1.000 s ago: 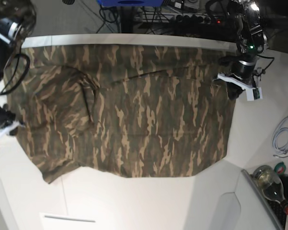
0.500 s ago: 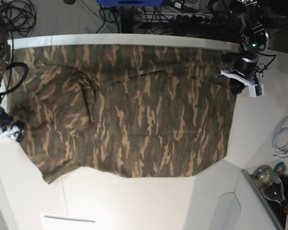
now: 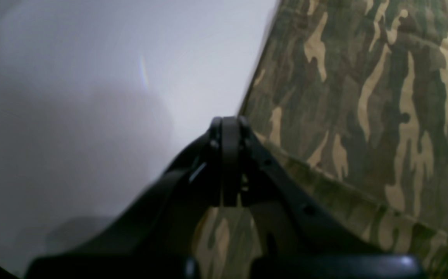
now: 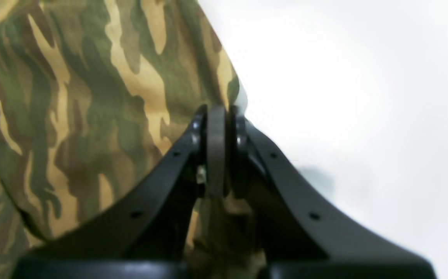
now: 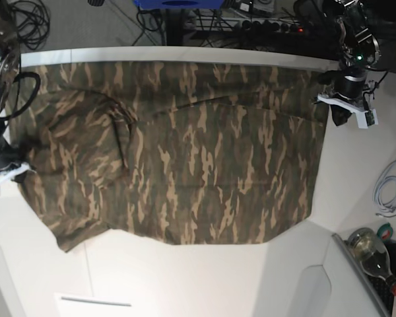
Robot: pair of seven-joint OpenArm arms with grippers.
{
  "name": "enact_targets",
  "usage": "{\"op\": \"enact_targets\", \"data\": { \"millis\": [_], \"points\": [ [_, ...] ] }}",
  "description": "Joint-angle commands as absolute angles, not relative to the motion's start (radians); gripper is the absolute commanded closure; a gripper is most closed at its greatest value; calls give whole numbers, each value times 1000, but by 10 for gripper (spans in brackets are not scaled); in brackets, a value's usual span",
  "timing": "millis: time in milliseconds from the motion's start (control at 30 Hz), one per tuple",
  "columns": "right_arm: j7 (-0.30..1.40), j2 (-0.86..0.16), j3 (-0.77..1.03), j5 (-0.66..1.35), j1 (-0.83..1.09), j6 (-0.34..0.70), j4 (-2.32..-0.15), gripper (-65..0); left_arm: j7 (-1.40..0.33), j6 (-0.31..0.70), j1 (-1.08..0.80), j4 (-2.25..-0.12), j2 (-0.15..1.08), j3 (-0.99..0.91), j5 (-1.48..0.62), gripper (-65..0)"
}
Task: Layout the t-shirt on the table in an organized manner, then fold the t-shirt properly
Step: 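Release the shirt and move both grippers along its edges, then grasp the shirt's side edges with both grippers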
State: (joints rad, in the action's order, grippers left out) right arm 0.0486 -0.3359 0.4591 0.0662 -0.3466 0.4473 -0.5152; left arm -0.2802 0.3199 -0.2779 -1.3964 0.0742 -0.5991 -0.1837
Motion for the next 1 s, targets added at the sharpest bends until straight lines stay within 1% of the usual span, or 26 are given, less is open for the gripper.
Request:
{"op": "enact_targets", "data": {
  "millis": [0,167,300,367,500,633,667,700,733,800,867,900,967],
  "points": [
    [31,-337,463,77,-329,452,-591,0,-257,323,-274,-1412,88,-602,-189,0],
    [216,-249,464,81,-140,464,-993,0,-257,323,-274,-1412,88,-602,-189,0],
    [323,-176,466,134,4,559,-1290,0,-257,323,-272,-1412,88,-598,-189,0],
    [404,-162,466,160,65,559,-1411,0,-257,323,-272,-1412,88,-598,-188,0],
    [544,-119,466,186,142,559,-1541,0,-257,323,-272,-1412,88,-598,-188,0],
    [633,-74,466,189,176,559,-1547,0,-257,323,-272,-1411,88,-596,-188,0],
    [661,-65,466,189,179,559,-1547,-17,-257,323,-272,-1411,88,-596,-188,0],
    [694,-56,466,189,185,559,-1550,-56,-257,323,-272,-1411,88,-596,-188,0],
    [723,-51,466,189,188,561,-1557,-99,-257,323,-272,-1411,88,-596,-188,0],
    [756,-47,466,191,186,562,-1586,-212,-257,323,-272,-1411,88,-598,-188,0],
    [754,-48,467,191,176,562,-1613,-294,-257,323,-272,-1411,88,-601,-188,0],
    [754,-51,478,191,153,561,-1618,-312,-257,323,-272,-1411,88,-601,-188,0],
    [754,-54,518,188,71,561,-1590,-312,-257,323,-272,-1411,88,-602,-188,0]
  ]
}}
